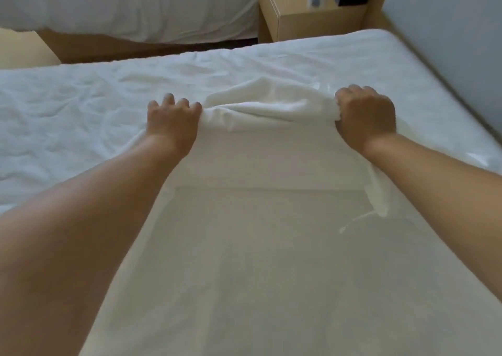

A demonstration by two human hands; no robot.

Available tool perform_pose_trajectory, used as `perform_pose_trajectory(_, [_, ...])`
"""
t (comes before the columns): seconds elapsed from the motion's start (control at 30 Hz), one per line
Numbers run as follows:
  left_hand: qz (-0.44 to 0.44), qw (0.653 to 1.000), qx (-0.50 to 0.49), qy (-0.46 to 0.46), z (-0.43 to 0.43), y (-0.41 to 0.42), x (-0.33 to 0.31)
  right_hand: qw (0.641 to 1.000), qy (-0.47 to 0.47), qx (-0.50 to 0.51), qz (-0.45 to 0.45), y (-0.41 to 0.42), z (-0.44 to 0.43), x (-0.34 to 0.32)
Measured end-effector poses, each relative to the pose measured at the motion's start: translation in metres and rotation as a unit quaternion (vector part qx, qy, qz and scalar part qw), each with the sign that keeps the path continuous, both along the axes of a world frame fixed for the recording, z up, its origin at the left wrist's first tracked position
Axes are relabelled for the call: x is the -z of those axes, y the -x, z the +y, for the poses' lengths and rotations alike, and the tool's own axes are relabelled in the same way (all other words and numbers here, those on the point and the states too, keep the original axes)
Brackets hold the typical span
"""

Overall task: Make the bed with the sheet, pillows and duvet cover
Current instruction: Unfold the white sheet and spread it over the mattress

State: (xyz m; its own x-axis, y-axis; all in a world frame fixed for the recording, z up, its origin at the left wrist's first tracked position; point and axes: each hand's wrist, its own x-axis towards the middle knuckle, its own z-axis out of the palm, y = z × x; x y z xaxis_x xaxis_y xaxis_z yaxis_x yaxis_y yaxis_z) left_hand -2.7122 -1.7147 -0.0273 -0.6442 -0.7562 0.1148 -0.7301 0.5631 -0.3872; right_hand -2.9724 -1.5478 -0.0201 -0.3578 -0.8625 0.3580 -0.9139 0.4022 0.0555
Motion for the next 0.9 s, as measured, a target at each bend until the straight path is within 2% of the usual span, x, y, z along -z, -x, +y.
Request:
perform_pose_trajectory(0.1, [0.014,0.996,-0.053,0.066,-0.047,0.022,-0.006,0.999,0.043,0.005,0.028,0.021,-0.053,-0.012])
perform_pose_trajectory(0.13, [0.042,0.994,-0.066,0.081,-0.060,0.031,-0.002,0.999,0.033,0.025,0.028,0.027,-0.071,-0.011])
perform_pose_trajectory(0.2, [0.104,0.990,-0.063,0.073,-0.068,0.052,0.022,0.994,-0.045,0.101,-0.007,0.028,-0.100,0.008])
perform_pose_trajectory(0.27, [0.121,0.992,-0.036,-0.023,-0.039,0.068,0.082,0.978,-0.138,0.135,-0.083,0.006,-0.111,0.067])
perform_pose_trajectory(0.33, [0.115,0.979,-0.039,-0.163,0.004,0.071,0.151,0.958,-0.190,0.101,-0.188,-0.029,-0.104,0.145])
perform_pose_trajectory(0.37, [0.133,0.969,-0.055,-0.198,0.014,0.071,0.178,0.957,-0.188,0.090,-0.203,-0.041,-0.099,0.177])
perform_pose_trajectory(0.43, [0.187,0.961,-0.073,-0.192,0.006,0.076,0.212,0.968,-0.154,0.095,-0.174,-0.043,-0.103,0.213])
perform_pose_trajectory(0.57, [0.213,0.963,-0.056,-0.153,-0.007,0.082,0.218,0.981,-0.102,0.097,-0.133,-0.035,-0.117,0.217])
perform_pose_trajectory(0.7, [0.204,0.959,-0.062,-0.186,0.001,0.078,0.212,0.984,-0.092,0.100,-0.116,-0.042,-0.109,0.211])
perform_pose_trajectory(0.8, [0.195,0.961,-0.078,-0.178,0.013,0.081,0.203,0.986,-0.084,0.104,-0.100,-0.059,-0.115,0.205])
perform_pose_trajectory(0.9, [0.224,0.946,-0.075,-0.222,0.058,0.071,0.194,0.981,-0.065,0.129,-0.132,-0.094,-0.108,0.198])
